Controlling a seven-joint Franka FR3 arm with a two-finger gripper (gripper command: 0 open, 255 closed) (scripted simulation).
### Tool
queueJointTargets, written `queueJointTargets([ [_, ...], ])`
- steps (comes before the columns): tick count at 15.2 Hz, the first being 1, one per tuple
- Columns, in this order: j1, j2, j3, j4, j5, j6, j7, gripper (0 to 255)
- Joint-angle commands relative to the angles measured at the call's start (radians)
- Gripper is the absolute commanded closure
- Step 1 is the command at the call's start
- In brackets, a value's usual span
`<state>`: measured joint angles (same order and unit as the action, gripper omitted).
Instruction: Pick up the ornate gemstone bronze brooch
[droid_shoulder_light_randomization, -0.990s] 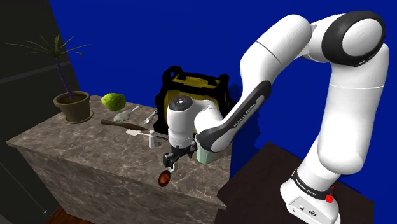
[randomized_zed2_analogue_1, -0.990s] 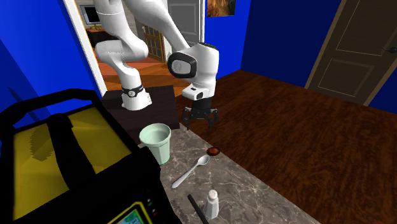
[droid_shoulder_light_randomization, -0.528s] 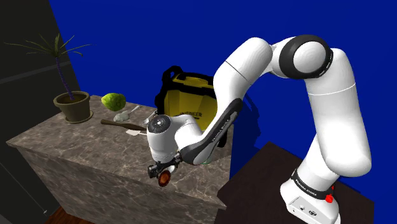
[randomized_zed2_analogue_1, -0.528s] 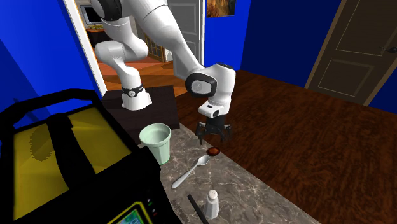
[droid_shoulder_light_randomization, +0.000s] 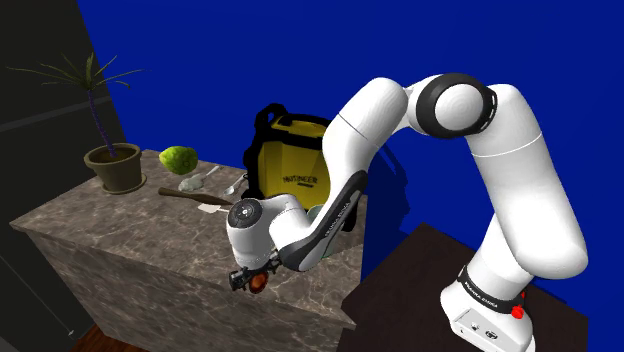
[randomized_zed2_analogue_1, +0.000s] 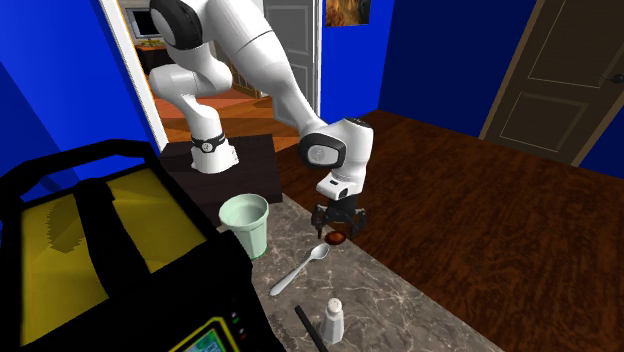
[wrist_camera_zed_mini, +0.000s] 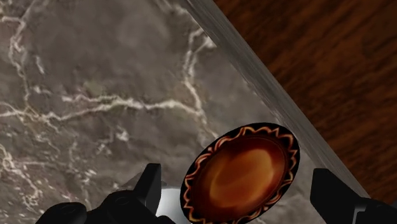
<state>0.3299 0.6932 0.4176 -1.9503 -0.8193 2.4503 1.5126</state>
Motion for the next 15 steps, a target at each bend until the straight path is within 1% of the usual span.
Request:
queueJointTargets([
  [1,0.005,0.011,-0.005,0.005,-0.007,0.005,0.006,0],
  [2,0.004,0.009,-0.005,0.004,-0.006,0.005,0.006,255],
  [11,0.005,0.011,-0.005,0.005,-0.007,0.005,0.006,255],
  [15,-0.013,-0.035,0.020,-0.013,0.024,-0.020,-0.019,255],
])
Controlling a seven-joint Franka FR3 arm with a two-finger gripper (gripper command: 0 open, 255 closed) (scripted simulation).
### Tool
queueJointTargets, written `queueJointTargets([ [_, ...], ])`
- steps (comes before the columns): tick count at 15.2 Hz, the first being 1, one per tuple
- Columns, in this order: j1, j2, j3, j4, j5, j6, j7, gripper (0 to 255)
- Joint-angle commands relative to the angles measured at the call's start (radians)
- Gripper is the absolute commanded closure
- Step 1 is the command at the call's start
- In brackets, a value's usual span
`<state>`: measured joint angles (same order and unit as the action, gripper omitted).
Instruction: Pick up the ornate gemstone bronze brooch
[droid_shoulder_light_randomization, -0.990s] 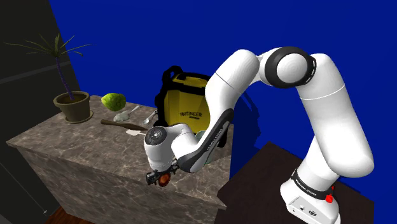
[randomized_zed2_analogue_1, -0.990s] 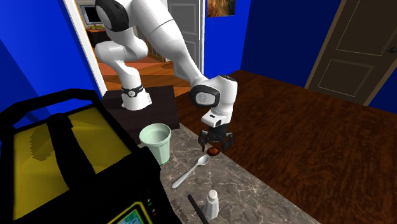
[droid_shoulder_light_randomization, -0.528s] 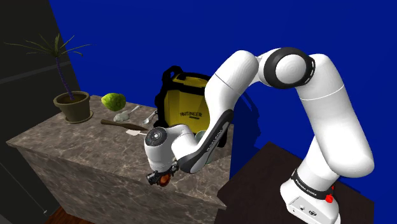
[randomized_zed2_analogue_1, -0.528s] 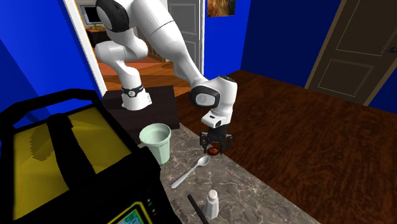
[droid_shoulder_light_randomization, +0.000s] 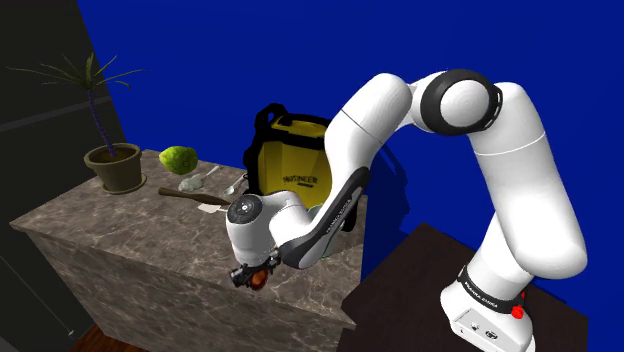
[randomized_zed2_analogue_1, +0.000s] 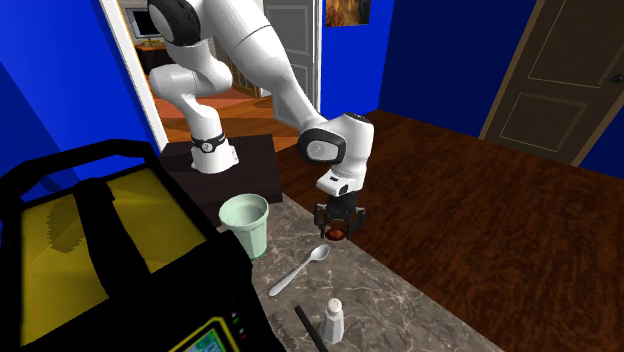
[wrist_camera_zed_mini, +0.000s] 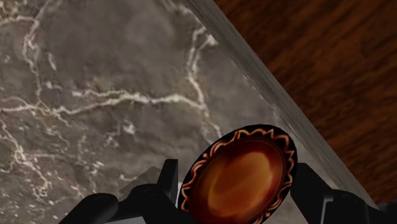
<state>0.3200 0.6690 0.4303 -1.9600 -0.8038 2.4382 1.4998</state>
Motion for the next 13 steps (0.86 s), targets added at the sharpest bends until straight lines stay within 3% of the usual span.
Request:
queueJointTargets([
  [1,-0.008,-0.022,0.013,-0.007,0.016,-0.014,-0.013,255],
  [13,-0.053,-0.132,0.075,-0.034,0.103,-0.082,-0.082,255],
])
